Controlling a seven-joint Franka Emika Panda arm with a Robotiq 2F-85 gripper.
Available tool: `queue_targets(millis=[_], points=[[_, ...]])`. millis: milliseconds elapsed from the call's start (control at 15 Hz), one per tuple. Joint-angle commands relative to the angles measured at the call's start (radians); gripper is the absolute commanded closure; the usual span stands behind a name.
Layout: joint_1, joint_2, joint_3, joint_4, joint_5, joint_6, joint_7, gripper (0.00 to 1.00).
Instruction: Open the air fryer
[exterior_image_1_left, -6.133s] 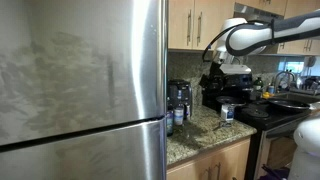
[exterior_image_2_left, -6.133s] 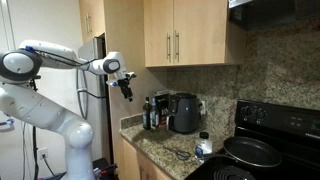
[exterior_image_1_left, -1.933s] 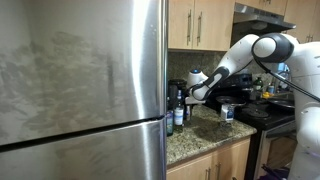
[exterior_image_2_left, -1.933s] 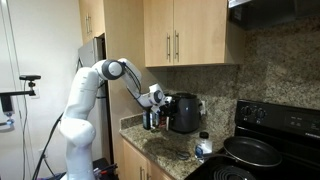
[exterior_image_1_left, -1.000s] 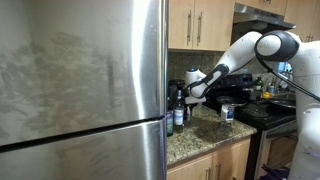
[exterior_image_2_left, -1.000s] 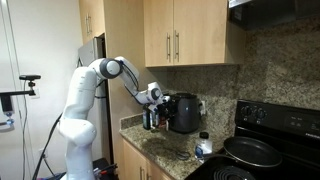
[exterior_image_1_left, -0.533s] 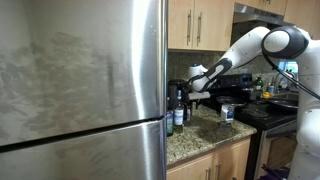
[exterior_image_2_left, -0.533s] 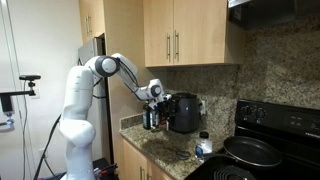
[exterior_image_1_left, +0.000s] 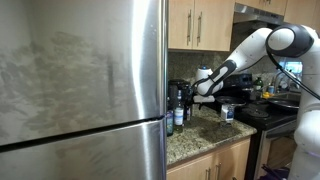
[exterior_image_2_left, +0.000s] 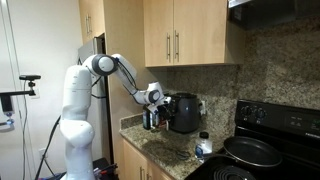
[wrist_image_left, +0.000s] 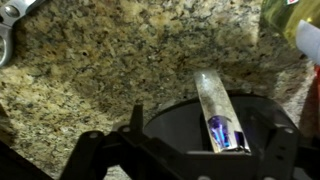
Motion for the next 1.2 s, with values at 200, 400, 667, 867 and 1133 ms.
queue_targets(millis=[200, 400, 667, 867, 1133], points=[[-0.008, -0.048, 0.020, -0.041, 0.126, 0.130, -0.089, 0.00], [-0.011, -0.054, 0.020, -0.043, 0.129, 0.151, -0.086, 0.00], [-0.001, 0.072, 0.025, 0.034, 0.113, 0.242, -0.101, 0.00], [0.036, 0.151, -0.023, 0.097, 0.017, 0.277, -0.048, 0.00], [0.092, 0.197, -0.135, 0.154, -0.156, 0.262, 0.031, 0.35]])
